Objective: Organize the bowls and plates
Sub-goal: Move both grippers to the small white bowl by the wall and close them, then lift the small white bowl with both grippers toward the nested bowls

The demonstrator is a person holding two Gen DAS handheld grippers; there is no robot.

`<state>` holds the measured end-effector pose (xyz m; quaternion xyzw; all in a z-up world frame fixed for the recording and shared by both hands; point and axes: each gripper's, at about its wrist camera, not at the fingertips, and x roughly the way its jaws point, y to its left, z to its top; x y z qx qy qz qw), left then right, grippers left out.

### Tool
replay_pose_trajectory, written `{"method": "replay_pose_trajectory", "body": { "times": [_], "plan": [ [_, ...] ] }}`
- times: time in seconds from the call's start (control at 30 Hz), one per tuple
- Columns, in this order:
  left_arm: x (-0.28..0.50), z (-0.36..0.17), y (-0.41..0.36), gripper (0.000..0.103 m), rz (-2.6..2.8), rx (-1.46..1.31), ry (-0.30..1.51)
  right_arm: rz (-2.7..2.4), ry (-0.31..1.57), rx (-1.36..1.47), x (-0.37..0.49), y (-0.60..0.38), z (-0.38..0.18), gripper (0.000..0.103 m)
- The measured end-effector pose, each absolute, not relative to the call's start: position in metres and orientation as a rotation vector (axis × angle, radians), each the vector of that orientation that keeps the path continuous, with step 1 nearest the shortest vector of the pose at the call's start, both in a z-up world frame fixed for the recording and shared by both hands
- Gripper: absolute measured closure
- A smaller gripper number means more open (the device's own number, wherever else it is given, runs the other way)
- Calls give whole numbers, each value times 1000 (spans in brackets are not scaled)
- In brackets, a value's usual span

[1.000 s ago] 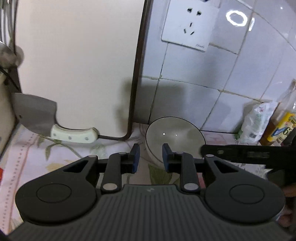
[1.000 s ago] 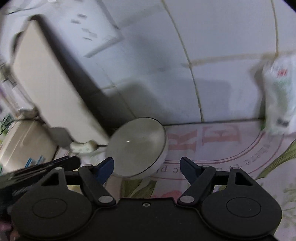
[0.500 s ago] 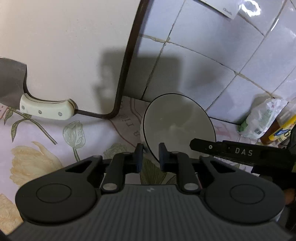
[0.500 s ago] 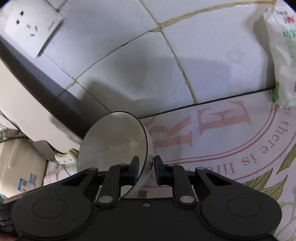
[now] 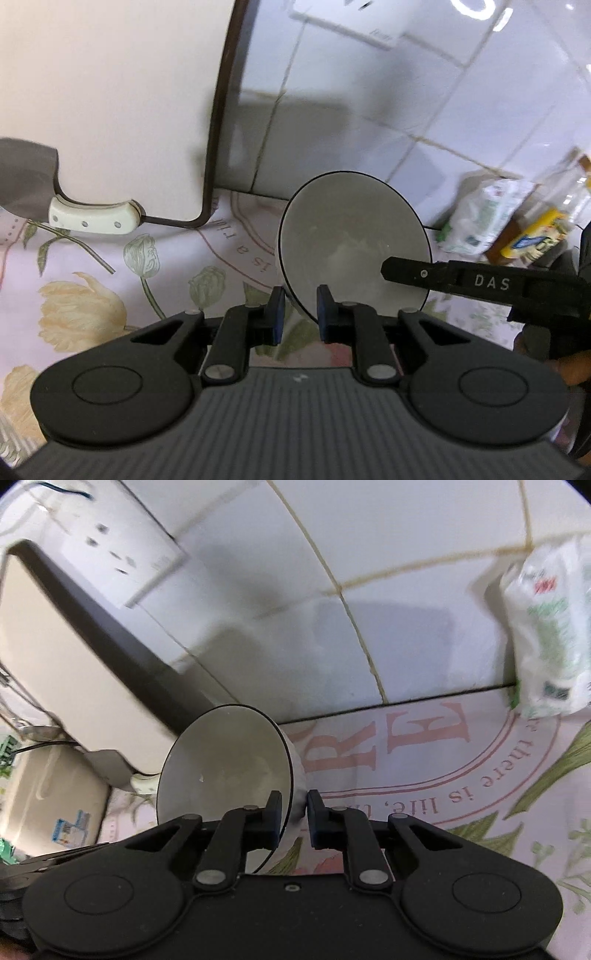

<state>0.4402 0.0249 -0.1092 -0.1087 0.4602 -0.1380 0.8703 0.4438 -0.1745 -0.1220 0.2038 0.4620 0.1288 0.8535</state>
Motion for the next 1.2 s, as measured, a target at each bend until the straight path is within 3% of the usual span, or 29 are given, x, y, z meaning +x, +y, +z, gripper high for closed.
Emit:
{"method": "replay_pose_trajectory", "body": {
  "times": [0.57, 0.93, 1.2],
  "plan": [
    [315, -10, 13, 87, -296, -95, 953, 290, 913, 478, 324, -181, -34, 84],
    [256, -18, 34, 87, -242, -67, 1000, 309, 950, 510, 263, -156, -51, 84],
    [242, -58, 33, 87, -198, -31, 1061, 237, 991, 566, 243, -145, -81, 84]
  ]
}}
